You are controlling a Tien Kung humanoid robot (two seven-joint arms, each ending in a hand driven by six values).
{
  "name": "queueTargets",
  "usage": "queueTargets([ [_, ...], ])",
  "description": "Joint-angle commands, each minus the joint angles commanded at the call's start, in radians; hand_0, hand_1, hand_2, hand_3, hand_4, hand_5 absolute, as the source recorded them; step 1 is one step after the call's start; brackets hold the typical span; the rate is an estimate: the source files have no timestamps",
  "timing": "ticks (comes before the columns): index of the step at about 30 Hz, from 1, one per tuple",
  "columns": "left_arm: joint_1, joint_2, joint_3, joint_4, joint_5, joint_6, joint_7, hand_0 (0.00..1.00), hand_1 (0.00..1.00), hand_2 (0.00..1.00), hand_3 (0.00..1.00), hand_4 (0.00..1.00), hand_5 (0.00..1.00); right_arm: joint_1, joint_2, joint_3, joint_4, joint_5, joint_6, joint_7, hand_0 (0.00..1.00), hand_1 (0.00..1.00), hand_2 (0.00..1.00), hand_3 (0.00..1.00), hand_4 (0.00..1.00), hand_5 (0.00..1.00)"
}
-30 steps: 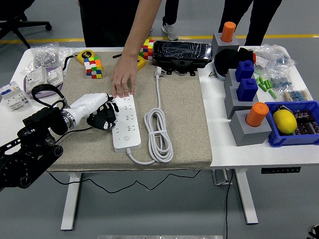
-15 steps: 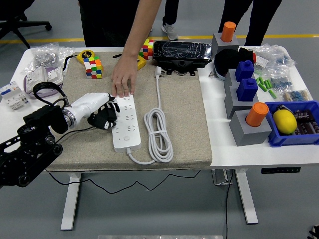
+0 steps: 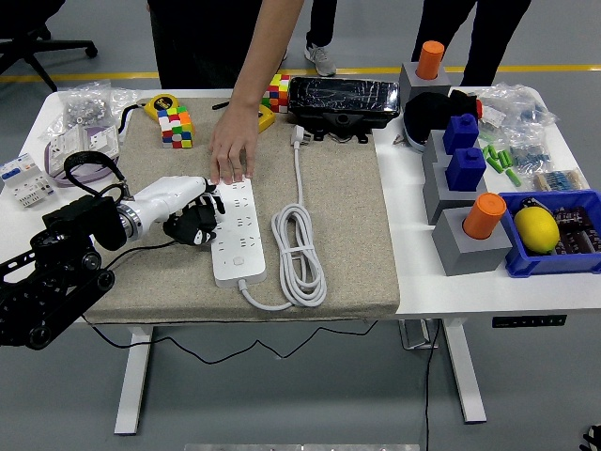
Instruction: Pick up the plug,place it near the board,insert it into the board,press the button
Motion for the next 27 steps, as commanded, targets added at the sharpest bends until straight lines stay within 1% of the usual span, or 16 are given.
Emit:
queueTargets([
  [5,0.001,-0.004,0.001,-0.002,-0.003,-0.001,0.000,0.398,0.565,0.515,0.566,0.657,0.002,-0.001,0.000,0.001,0.000,-0.001,-0.001,0.000,0.781,0.721,0.717,0.752,0.998,0.920],
  [16,-0.001,0.001,0.006,-0.004,-0.012,-0.010,0.002,0.399,0.567,0.523,0.568,0.657,0.002,-0.003,0.000,0.006,0.000,-0.008,-0.004,0.000,0.781,0.720,0.717,0.752,0.998,0.920],
  [17,-0.001,0.001,0.008,-0.003,-0.013,-0.011,0.002,0.406,0.568,0.571,0.573,0.666,0.002,-0.002,0.000,0.006,0.000,-0.008,-0.004,0.000,0.782,0.721,0.717,0.752,0.998,0.920],
  [22,-0.002,0.001,0.013,0.000,-0.017,-0.013,0.000,0.406,0.568,0.571,0.573,0.666,0.002,-0.003,0.000,0.007,0.000,-0.008,-0.004,0.001,0.782,0.721,0.717,0.752,0.998,0.920],
  [23,-0.002,0.001,0.013,0.001,-0.018,-0.013,0.000,0.411,0.567,0.591,0.596,0.713,0.002,-0.003,0.000,0.006,0.000,-0.008,-0.004,0.001,0.781,0.720,0.717,0.750,0.998,0.920],
  [27,-0.004,0.000,0.015,0.003,-0.020,-0.010,-0.002,0.411,0.567,0.591,0.596,0.713,0.002,-0.004,-0.001,0.008,0.000,-0.009,-0.004,0.001,0.781,0.720,0.717,0.750,0.998,0.920],
])
